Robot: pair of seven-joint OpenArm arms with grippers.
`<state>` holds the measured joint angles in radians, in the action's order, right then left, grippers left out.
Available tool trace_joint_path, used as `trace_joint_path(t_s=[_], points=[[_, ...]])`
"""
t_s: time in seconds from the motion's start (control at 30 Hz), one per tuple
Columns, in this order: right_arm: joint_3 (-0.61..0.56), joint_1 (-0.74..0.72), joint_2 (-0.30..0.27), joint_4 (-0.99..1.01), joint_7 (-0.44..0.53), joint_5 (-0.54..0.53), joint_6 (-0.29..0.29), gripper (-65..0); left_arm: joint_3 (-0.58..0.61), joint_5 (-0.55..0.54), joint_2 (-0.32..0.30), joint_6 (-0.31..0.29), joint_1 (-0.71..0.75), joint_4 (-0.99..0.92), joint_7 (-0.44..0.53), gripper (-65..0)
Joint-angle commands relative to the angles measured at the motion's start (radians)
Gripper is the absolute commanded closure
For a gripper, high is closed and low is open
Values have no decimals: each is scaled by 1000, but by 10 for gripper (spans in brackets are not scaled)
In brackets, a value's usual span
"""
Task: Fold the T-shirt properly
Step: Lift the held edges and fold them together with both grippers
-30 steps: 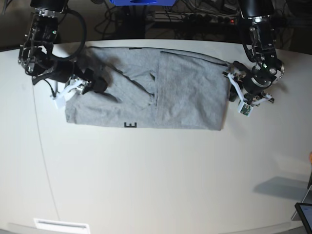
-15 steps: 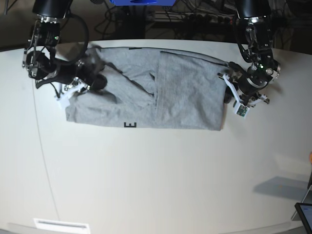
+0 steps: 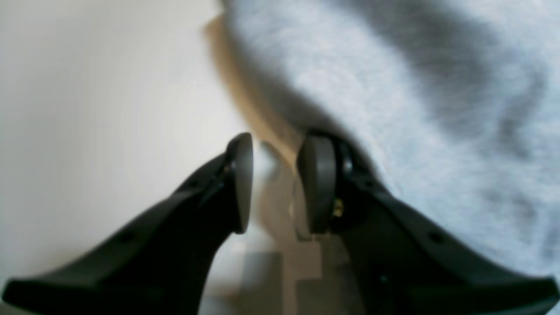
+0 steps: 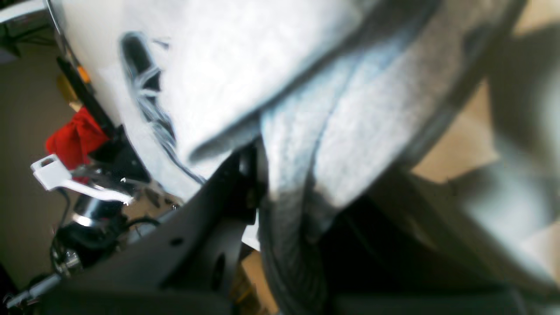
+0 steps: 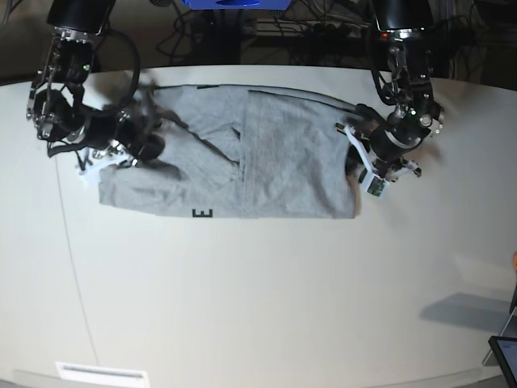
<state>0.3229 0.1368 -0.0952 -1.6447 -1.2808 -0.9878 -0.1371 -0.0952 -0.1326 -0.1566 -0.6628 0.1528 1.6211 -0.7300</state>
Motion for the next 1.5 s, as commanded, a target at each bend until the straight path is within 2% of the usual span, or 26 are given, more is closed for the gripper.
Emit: trace_joint_path(t_s=[0.0,0.27,0.33,0.57,0.67,0.8,0.93,1.1,1.37,1.47], points=[[2,-13,-15,-33,5,-24,-8,-1,24,46,9,-35,21,-15,-99,-205],[-1,-9,-54,-45,53,-21,-14,-1,61,46,27,-35,17,-15,-99,-205],[-3,-9,-54,-61,53,33,-14,-1,64,46,28,-35,6,-12,-101,-205],[-106,-7,-44,-220,54,332,-14,-1,64,46,28,-35,-14,-8,-130,-205],[-141,-12,-11,-237,59,472,-14,-1,64,46,28,-35,-28,-14,-136,-205],[-227,-10,-5,-240,109,646,-14,-1,64,46,25,-35,-31,-11,-136,-205],[-304,-9,2,-240,117,783,-14,-1,62,47,24,-35,-31,-14,-136,-205],[-379,-10,47,-240,132,967,-16,-1,64,47,24,-35,-31,-15,-136,-205],[-554,-7,134,-240,186,1397,-16,-1,65,47,28,-35,-32,-17,-136,-205],[-597,-7,165,-237,197,1527,-16,-1,67,47,28,-35,-31,-17,-136,-205]])
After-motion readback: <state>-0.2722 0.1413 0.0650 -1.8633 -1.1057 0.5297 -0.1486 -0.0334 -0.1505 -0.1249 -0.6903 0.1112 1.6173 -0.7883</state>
